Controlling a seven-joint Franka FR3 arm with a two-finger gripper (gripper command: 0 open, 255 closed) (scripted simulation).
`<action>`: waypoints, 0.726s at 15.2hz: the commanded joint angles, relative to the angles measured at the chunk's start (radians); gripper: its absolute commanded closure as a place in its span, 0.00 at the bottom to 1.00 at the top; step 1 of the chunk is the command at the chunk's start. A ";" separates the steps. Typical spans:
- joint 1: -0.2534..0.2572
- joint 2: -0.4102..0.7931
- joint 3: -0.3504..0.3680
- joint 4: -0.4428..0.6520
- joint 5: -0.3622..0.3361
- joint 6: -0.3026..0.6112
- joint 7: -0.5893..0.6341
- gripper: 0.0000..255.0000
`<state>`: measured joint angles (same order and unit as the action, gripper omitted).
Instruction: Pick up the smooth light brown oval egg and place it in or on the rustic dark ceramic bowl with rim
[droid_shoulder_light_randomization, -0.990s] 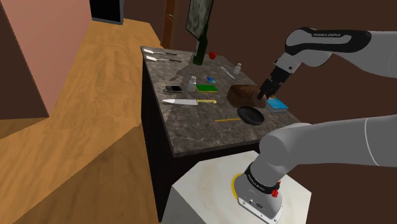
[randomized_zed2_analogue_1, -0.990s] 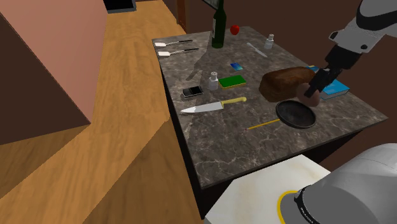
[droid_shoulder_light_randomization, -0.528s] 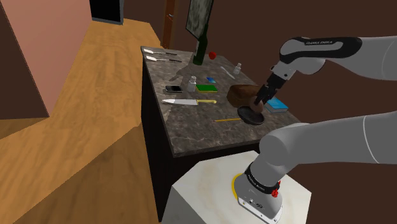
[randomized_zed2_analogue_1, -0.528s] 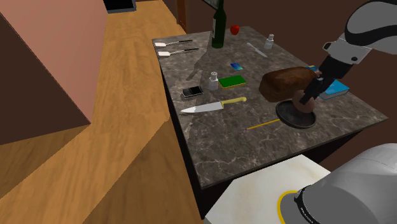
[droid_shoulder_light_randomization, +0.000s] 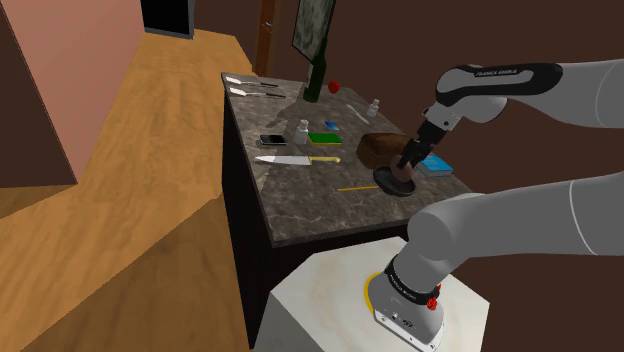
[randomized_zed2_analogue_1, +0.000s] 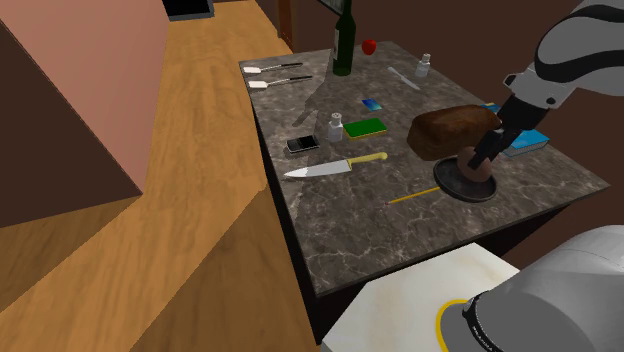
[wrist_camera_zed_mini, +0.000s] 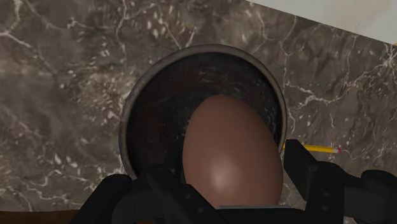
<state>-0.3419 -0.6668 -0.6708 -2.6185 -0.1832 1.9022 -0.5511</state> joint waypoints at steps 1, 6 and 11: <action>0.000 0.000 0.000 0.000 0.000 0.000 0.000 1.00; 0.000 0.000 0.000 0.000 0.000 0.000 0.000 0.00; 0.001 -0.013 0.018 0.093 0.012 -0.105 0.000 0.00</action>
<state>-0.3328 -0.6599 -0.6648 -2.5458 -0.1709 1.8395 -0.5556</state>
